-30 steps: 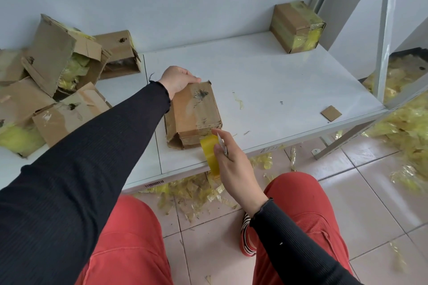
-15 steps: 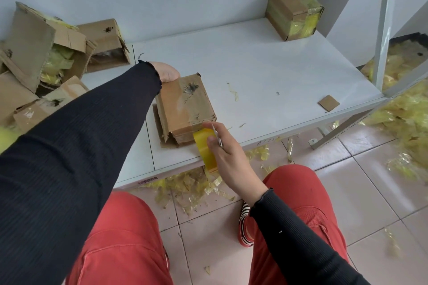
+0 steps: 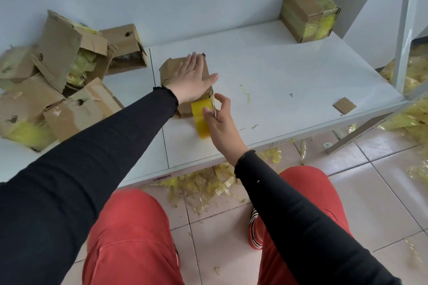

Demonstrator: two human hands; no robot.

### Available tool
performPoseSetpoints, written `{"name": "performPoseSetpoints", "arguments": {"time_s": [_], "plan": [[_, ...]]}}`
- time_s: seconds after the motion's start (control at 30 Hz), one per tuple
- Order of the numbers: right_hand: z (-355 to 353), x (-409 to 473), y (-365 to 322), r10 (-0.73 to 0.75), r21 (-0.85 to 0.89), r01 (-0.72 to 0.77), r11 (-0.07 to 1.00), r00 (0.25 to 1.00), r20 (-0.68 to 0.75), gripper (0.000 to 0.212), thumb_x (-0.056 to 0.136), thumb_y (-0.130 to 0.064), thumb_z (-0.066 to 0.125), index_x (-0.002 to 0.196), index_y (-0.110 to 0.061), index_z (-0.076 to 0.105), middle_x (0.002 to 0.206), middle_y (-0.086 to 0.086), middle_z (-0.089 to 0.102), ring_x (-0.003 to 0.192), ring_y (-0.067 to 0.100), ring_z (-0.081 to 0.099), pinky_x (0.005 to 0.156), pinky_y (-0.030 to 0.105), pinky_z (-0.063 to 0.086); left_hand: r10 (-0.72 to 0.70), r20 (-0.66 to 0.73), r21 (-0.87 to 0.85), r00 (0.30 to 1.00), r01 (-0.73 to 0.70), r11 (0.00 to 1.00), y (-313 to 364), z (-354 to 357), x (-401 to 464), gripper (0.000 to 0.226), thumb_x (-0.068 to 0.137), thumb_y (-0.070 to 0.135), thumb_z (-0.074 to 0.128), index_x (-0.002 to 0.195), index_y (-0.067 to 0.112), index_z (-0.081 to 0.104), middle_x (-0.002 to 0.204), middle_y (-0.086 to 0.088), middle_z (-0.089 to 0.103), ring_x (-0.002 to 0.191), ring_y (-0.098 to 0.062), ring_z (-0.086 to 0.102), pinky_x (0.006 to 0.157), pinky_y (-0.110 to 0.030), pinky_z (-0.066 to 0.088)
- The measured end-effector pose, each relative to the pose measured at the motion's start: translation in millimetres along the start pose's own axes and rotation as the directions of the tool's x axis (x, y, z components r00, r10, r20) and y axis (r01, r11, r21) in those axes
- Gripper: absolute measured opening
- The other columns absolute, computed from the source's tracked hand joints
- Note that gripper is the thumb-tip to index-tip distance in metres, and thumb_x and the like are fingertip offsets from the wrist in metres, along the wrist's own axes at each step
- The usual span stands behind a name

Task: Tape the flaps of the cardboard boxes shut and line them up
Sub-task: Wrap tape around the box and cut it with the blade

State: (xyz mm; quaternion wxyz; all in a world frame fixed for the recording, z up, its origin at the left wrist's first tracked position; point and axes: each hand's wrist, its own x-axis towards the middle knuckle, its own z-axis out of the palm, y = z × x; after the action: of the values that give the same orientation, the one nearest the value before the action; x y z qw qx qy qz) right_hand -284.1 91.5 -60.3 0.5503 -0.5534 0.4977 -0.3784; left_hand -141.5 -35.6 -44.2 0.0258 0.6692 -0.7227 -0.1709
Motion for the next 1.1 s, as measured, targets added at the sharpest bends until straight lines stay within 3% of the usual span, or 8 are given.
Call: {"name": "performPoseSetpoints", "arguments": {"time_s": [0.1,0.17,0.4,0.6,0.77,0.9,0.97,1.1], "plan": [[-3,-14,14,0.005,-0.050,-0.004,0.999,1.000,0.025,0.029,0.111,-0.025,0.041,0.137,-0.013,0.037,0.108,-0.011,0.054,0.088,-0.019,0.053,0.074,0.002,0.039,0.017,-0.059,0.034,0.998,-0.015,0.999,3,8,-3,0.096,0.100,0.076,0.018,0.164,0.010,-0.008,0.172,-0.008,-0.012,0.159,-0.019,-0.012,0.128,-0.038,-0.008],[-4,-20,20,-0.015,-0.130,0.022,0.991,0.998,0.053,0.007,0.111,-0.020,0.041,0.107,-0.014,0.043,0.084,-0.012,0.043,0.068,-0.007,0.044,0.066,0.015,0.036,0.004,-0.078,0.052,0.997,0.000,0.999,5,10,-5,0.101,0.095,0.082,0.017,0.165,0.012,-0.006,0.173,-0.006,-0.010,0.159,-0.018,-0.011,0.129,-0.040,-0.006],[8,-37,16,-0.004,-0.259,-0.022,0.966,0.995,-0.097,0.036,0.109,-0.035,0.040,0.077,-0.024,0.030,0.066,-0.009,0.035,0.060,0.014,0.033,0.061,0.037,0.028,0.011,-0.149,0.084,0.989,0.001,0.996,4,15,-10,0.098,0.096,0.081,0.014,0.166,0.015,-0.001,0.174,-0.001,-0.005,0.159,-0.014,-0.007,0.129,-0.037,-0.003],[5,-35,0,0.206,-0.174,-0.209,0.962,0.978,-0.037,0.043,0.103,-0.044,0.039,0.101,-0.003,0.051,0.096,0.018,0.073,0.096,0.040,0.068,0.091,0.058,0.053,0.018,-0.166,0.106,0.986,-0.001,0.994,5,15,-10,0.095,0.096,0.080,0.011,0.166,0.015,0.000,0.174,0.000,-0.004,0.159,-0.013,-0.006,0.129,-0.036,-0.003],[4,-36,1,0.244,-0.029,-0.243,0.970,0.968,0.053,0.027,0.106,-0.044,0.040,0.105,-0.018,0.048,0.093,0.009,0.077,0.078,0.014,0.077,0.080,0.040,0.058,0.076,-0.236,-0.277,0.969,-0.143,0.950,3,-7,-32,0.078,0.105,0.065,0.034,0.166,0.020,0.016,0.174,0.002,0.001,0.159,-0.016,-0.007,0.129,-0.037,-0.001],[1,-34,3,0.252,-0.030,-0.250,0.968,0.965,0.070,0.031,0.106,-0.046,0.039,0.107,-0.017,0.049,0.102,0.010,0.076,0.079,0.011,0.075,0.072,0.032,0.053,-0.114,-0.534,-0.434,0.837,-0.156,0.888,1,19,-97,0.042,0.098,0.047,0.056,0.131,0.023,0.057,0.127,0.004,0.050,0.118,-0.017,0.052,0.104,-0.036,0.044],[-3,-34,2,0.237,-0.126,-0.227,0.966,0.968,0.078,0.039,0.106,-0.051,0.038,0.108,-0.014,0.051,0.096,0.005,0.071,0.083,0.021,0.069,0.076,0.039,0.050,-0.272,-0.298,-0.571,0.915,0.057,0.819,4,44,-129,0.044,0.092,0.058,0.058,0.122,0.026,0.052,0.110,0.007,0.050,0.096,-0.009,0.053,0.080,-0.031,0.046],[-30,-21,-3,0.129,-0.361,-0.115,0.925,0.991,0.015,0.043,0.107,-0.051,0.036,0.111,-0.013,0.055,0.089,-0.001,0.067,0.082,0.020,0.064,0.081,0.041,0.052,-0.360,0.137,-0.863,0.923,0.290,0.414,9,62,-145,0.051,0.094,0.062,0.063,0.117,0.018,0.067,0.101,0.001,0.069,0.086,-0.017,0.063,0.075,-0.033,0.048]]}}
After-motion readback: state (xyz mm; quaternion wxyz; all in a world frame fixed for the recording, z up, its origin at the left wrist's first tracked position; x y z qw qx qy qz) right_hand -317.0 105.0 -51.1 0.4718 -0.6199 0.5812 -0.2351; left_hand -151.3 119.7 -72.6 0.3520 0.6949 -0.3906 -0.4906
